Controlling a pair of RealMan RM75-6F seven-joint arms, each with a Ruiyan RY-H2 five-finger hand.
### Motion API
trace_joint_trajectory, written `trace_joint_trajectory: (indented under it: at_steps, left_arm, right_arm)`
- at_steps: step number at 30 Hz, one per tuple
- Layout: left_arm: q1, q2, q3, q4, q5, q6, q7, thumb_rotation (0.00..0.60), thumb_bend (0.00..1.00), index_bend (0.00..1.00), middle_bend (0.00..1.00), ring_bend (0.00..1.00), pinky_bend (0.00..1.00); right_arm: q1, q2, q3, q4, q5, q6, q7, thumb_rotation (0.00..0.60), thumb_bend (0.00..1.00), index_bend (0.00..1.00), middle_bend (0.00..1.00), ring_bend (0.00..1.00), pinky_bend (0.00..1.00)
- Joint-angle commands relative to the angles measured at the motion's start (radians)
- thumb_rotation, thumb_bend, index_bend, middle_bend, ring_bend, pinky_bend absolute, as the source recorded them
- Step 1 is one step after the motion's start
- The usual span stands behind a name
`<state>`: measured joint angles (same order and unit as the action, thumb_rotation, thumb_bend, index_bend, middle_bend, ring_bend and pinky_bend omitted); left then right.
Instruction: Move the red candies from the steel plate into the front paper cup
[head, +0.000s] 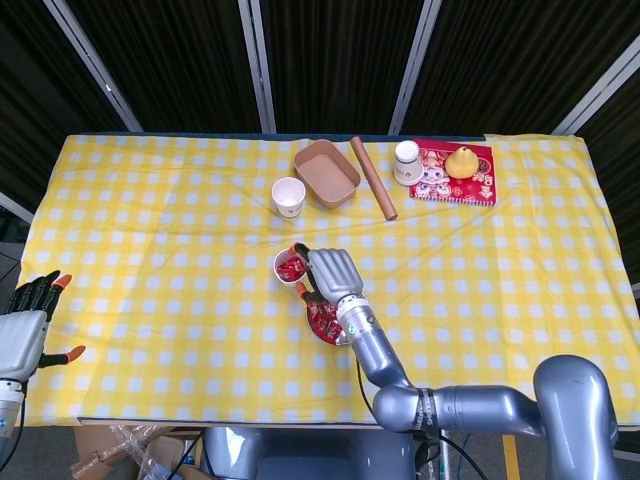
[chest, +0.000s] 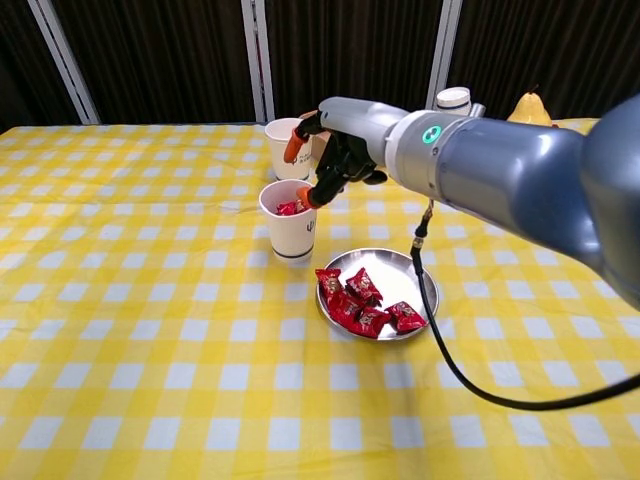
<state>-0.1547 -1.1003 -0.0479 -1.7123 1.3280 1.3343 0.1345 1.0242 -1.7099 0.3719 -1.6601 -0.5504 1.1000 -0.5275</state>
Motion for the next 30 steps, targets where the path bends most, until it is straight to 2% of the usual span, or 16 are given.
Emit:
trace_joint_trajectory:
  at_steps: [1,13,22,30]
  left_arm:
    - [0.001,0.001,0.001,0.0,0.003,0.003,-0.003,0.6,0.0,0.04,0.0,0.0,0.0]
    - [0.01,0.001,0.002,0.003,0.023,0.024,-0.02,0.6,0.0,0.04,0.0,0.0,0.0]
    - [0.013,-0.002,0.003,0.007,0.031,0.031,-0.022,0.6,0.0,0.04,0.0,0.0,0.0]
    - [0.014,-0.002,0.003,0.006,0.031,0.031,-0.023,0.6,0.0,0.04,0.0,0.0,0.0]
  right_arm:
    - [-0.049,0.047,-0.055,-0.081,-0.016,0.047,-0.018,0.6,0.47,0.26,0.82,0.97,0.91]
    - [-0.133,0.059,-0.186,-0.167,-0.036,0.087,-0.032,0.6,0.46,0.26,0.82,0.97,0.91]
    - [-0.168,0.047,-0.22,-0.151,-0.034,0.097,-0.034,0.6,0.46,0.26,0.82,0.97,0.91]
    - [-0.191,0.029,-0.232,-0.117,-0.03,0.083,-0.027,0.6,0.46,0.34,0.82,0.97,0.91]
